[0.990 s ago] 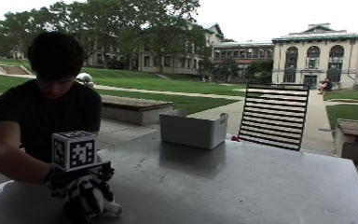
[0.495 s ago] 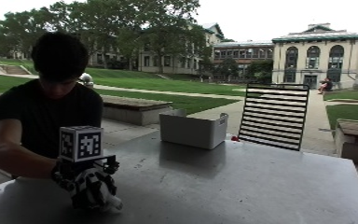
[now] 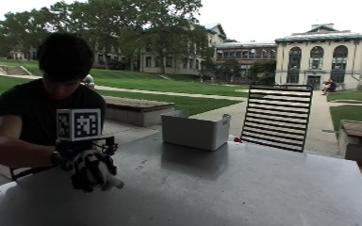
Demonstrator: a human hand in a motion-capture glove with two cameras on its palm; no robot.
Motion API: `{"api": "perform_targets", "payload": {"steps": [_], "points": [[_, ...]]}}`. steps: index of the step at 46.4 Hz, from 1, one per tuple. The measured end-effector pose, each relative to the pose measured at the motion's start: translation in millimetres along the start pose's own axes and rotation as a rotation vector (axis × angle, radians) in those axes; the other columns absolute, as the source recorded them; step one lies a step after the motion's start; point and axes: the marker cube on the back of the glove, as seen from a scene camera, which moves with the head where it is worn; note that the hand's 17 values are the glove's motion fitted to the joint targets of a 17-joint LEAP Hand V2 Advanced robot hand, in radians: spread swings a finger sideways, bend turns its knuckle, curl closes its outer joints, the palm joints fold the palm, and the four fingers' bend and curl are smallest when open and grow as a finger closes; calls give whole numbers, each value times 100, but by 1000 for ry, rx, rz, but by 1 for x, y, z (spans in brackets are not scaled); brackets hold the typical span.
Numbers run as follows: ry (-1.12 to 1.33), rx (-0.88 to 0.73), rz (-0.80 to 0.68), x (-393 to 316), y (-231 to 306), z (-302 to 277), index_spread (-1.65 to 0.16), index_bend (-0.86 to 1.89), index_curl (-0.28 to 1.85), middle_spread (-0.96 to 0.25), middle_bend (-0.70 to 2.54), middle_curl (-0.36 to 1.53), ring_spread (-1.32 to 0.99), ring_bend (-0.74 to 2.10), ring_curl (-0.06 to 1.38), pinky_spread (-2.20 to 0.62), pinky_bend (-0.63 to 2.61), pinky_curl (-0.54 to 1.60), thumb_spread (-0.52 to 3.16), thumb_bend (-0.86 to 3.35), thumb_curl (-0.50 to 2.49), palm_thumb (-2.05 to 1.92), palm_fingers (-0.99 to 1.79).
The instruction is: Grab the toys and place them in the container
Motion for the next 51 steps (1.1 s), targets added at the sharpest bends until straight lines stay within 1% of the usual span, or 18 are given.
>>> {"api": "perform_targets", "payload": {"steps": [8,13,26,33,39,51], "points": [[-6,36,17,-3,-1,-31,-34,16,59,-41,44,49,-43,105,41,-48,94,39,50,20,83,69,94],[-20,42,18,-11,2,-47,-36,13,57,-42,39,49,-43,102,40,-47,96,40,53,17,84,68,92],[-23,101,-15,-70,10,-129,-39,11,53,-43,33,51,-45,100,40,-47,102,40,64,13,86,68,87],[-10,137,-43,-121,7,-177,-40,10,50,-43,30,53,-45,100,41,-46,104,40,69,11,87,68,85],[-20,145,-106,-184,11,-217,-41,11,48,-43,28,54,-46,100,42,-46,105,40,73,9,88,69,84],[-70,190,-232,-305,25,-271,-41,11,44,-44,26,58,-46,99,42,-46,106,40,79,6,89,69,84]]}}
